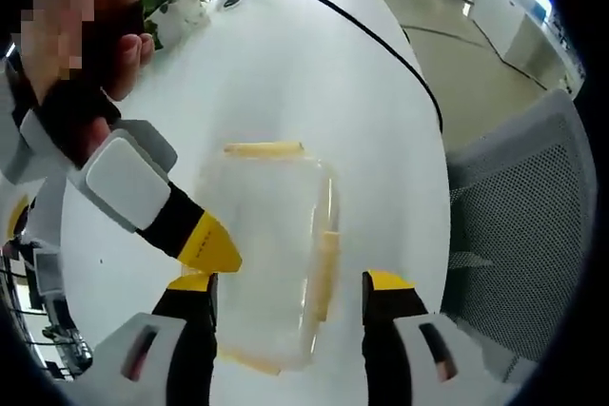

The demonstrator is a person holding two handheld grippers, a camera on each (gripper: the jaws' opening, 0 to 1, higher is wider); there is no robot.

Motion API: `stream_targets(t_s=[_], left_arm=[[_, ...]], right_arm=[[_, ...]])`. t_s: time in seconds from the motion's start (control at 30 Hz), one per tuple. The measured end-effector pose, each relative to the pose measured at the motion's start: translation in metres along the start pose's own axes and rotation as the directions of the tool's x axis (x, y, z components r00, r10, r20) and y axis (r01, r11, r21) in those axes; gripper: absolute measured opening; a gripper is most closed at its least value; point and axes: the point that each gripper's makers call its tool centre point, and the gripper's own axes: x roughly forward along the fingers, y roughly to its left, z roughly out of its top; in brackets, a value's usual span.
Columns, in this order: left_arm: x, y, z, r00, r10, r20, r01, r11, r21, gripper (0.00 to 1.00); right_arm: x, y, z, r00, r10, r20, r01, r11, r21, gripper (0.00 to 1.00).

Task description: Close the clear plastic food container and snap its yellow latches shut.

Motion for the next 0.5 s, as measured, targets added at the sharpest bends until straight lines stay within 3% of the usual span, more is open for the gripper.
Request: stream_targets(t_s=[0.23, 0.33, 0.5], left_arm=[[-0.005, 0.004, -0.003, 1.0, -0.026, 0.011, 0.026, 1.0, -0.01, 0.75], [-0.005, 0.001, -0.006, 0.998, -0.063, 0.018, 0.063, 0.998, -0.023, 0.87], [-0.006, 0.003, -0.012, 0.995, -0.098, 0.015, 0.098, 0.995, -0.016, 0.91]], right_arm=[[-0.002, 0.009, -0.005, 1.0, -0.018, -0.004, 0.017, 0.998, -0.057, 0.61], [-0.003, 0.011, -0.004, 1.0, -0.025, 0.017, 0.026, 0.998, -0.059, 0.66], [-0.004, 0.018, -0.006, 0.999, -0.043, 0.025, 0.045, 0.996, -0.082, 0.72]])
